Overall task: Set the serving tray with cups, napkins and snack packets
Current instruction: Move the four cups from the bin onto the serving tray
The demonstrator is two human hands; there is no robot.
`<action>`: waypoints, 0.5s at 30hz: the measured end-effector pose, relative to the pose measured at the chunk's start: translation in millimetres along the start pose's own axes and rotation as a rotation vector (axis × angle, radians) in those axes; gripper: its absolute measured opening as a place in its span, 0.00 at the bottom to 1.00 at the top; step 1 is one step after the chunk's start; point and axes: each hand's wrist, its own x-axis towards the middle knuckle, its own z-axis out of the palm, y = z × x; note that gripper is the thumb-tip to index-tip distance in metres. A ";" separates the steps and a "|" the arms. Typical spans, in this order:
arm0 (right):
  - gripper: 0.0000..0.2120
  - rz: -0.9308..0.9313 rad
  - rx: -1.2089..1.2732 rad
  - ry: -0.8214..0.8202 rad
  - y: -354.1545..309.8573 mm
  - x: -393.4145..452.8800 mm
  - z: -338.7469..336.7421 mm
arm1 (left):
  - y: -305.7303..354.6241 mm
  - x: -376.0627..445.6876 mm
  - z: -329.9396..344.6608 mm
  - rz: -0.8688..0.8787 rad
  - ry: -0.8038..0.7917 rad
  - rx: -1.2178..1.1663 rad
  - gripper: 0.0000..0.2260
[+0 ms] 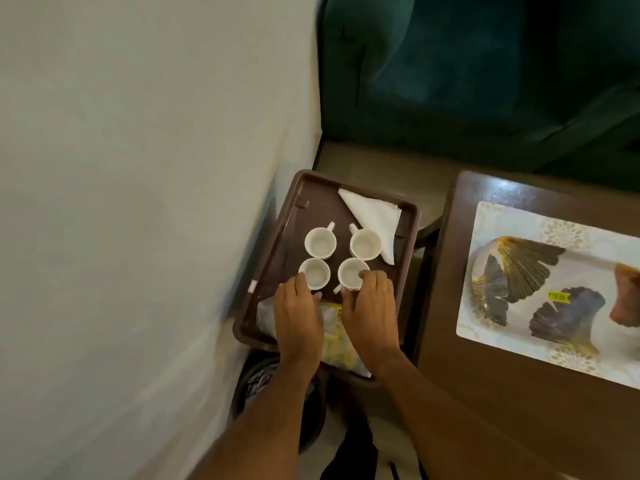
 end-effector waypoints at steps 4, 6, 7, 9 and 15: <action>0.22 0.038 -0.005 0.004 3.4 2.7 17.8 | 0.6 4.6 5.3 -0.088 0.002 -0.098 0.21; 0.24 0.042 -0.008 0.020 8.1 4.7 25.4 | 1.6 5.0 11.4 -0.104 0.021 -0.148 0.21; 0.25 0.042 0.005 0.036 10.9 5.3 28.1 | 2.0 5.0 13.5 -0.113 0.041 -0.172 0.21; 0.26 0.027 0.050 0.062 14.4 5.6 30.8 | 2.8 4.3 15.5 -0.135 0.079 -0.215 0.22; 0.29 -0.023 0.168 0.109 18.4 3.6 36.9 | -1.0 2.1 25.4 -0.148 0.155 -0.243 0.21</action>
